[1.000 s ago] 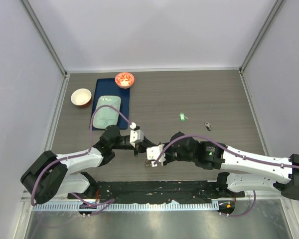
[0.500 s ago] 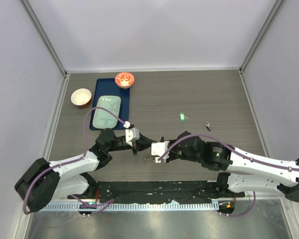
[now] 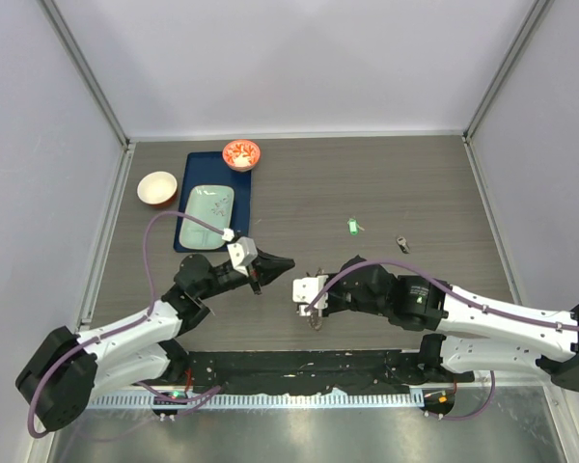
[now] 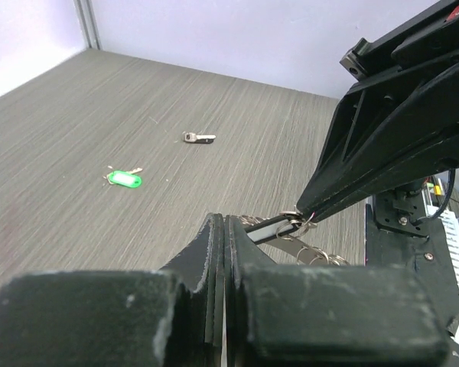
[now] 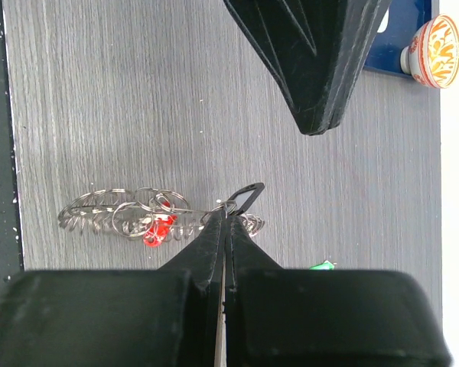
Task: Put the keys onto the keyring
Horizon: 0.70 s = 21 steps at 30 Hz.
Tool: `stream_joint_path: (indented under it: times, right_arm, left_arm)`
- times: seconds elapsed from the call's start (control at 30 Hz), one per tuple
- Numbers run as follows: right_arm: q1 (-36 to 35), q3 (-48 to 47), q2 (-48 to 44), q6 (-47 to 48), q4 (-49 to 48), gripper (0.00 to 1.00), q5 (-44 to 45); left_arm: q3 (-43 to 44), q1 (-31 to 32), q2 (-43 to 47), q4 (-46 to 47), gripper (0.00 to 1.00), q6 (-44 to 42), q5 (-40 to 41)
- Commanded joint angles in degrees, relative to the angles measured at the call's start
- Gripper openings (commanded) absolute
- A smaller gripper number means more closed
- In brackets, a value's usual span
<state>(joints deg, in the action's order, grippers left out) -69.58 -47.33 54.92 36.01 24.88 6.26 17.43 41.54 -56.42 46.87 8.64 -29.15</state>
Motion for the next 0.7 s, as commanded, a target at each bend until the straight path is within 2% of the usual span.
stream_joint_path:
  times: [0.0,0.17,0.33,0.67]
  right_arm:
    - [-0.12,-0.22,-0.6,-0.06,-4.05,0.01,0.42]
    - [-0.03,-0.13,-0.78,-0.06,-4.23,0.01,0.94]
    - [-0.11,0.31,1.07,-1.55,-4.58,0.01,2.44]
    - [-0.12,0.66,4.85,-6.48,-9.15,0.01,4.37]
  left_arm:
    - [-0.11,-0.06,-0.26,-0.29,0.02,0.15,-0.37]
    - [0.06,-0.06,-4.38,2.52,0.25,1.28,-5.83]
    - [0.32,0.03,-8.52,4.28,0.36,3.04,-8.29]
    - [-2.93,2.76,-9.84,4.72,0.64,3.49,-8.03]
